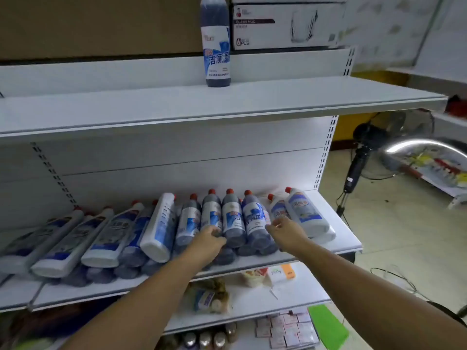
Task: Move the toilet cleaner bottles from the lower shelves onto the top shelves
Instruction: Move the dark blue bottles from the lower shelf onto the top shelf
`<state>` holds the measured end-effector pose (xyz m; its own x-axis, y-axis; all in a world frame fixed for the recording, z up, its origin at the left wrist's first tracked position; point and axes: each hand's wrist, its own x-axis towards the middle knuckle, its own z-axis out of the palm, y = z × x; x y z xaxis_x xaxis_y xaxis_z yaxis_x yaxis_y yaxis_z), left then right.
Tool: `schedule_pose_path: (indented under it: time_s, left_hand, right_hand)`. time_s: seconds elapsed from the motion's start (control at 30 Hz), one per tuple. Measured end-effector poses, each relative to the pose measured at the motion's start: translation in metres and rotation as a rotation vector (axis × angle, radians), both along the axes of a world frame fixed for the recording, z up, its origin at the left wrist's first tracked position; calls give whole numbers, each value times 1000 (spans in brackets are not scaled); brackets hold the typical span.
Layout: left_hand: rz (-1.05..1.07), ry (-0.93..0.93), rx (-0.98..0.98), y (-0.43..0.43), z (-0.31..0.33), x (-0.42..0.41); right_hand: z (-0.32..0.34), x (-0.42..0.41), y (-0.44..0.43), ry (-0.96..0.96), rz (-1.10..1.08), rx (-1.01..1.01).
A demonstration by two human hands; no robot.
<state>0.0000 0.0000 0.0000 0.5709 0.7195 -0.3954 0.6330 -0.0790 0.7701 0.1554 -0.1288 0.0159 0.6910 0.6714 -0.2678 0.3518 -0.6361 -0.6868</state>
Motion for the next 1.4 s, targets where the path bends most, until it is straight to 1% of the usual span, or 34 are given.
schedule_pose_path:
  time_s: [0.07, 0.1, 0.17, 0.23, 0.33, 0.43, 0.5, 0.53, 0.6, 0.7, 0.77, 0.83, 0.93, 1.03, 1.13, 1.3, 1.4]
  left_hand:
    - [81, 12, -84, 0, -5, 12]
    - [142, 5, -199, -2, -7, 17]
    - [271, -59, -415, -7, -12, 25]
    - [395, -130, -525, -11, -18, 36]
    - [564, -241, -568, -9, -27, 54]
    - [661, -346, -678, -11, -25, 70]
    - [713, -338, -696, -14, -24, 75]
    - [706, -321, -680, -16, -27, 77]
    - [685, -302, -612, -20, -23, 77]
    - [720, -184, -572, -22, -17, 72]
    - [695, -169, -539, -26, -12, 70]
    - [652, -259, -575, -29, -15, 66]
    - [596, -347, -768, -34, -16, 50]
    - [472, -336, -904, -39, -6, 31]
    - [346, -363, -1007, -50, -3, 11]
    - [178, -444, -1020, -73, 7, -7]
    - [44, -431, -970, -84, 21, -12]
  right_hand:
    - [-4, 3, 10, -10, -18, -32]
    - [-7, 3, 15, 8, -22, -49]
    - [-18, 0, 24, 108, -61, -78]
    - [-32, -2, 29, 204, -116, -63]
    - [-43, -4, 39, 214, -184, -29]
    - [-45, -7, 46, 128, -218, -54]
    - [-44, -6, 46, 92, -208, -79]
    - [-44, -4, 46, 113, -206, -81]
    - [-43, -2, 46, 197, -214, -60]
    - [-39, 3, 44, 318, -240, -39]
    - [-34, 7, 40, 378, -232, -25]
    - [-33, 10, 33, 419, -232, 3]
    - [-31, 9, 15, 532, -235, 54]
    - [-30, 4, -6, 778, -312, 188]
    - [-31, -4, -28, 860, -297, 308]
    - [-18, -10, -73, 1008, -191, 479]
    - [-5, -11, -99, 1065, -100, 600]
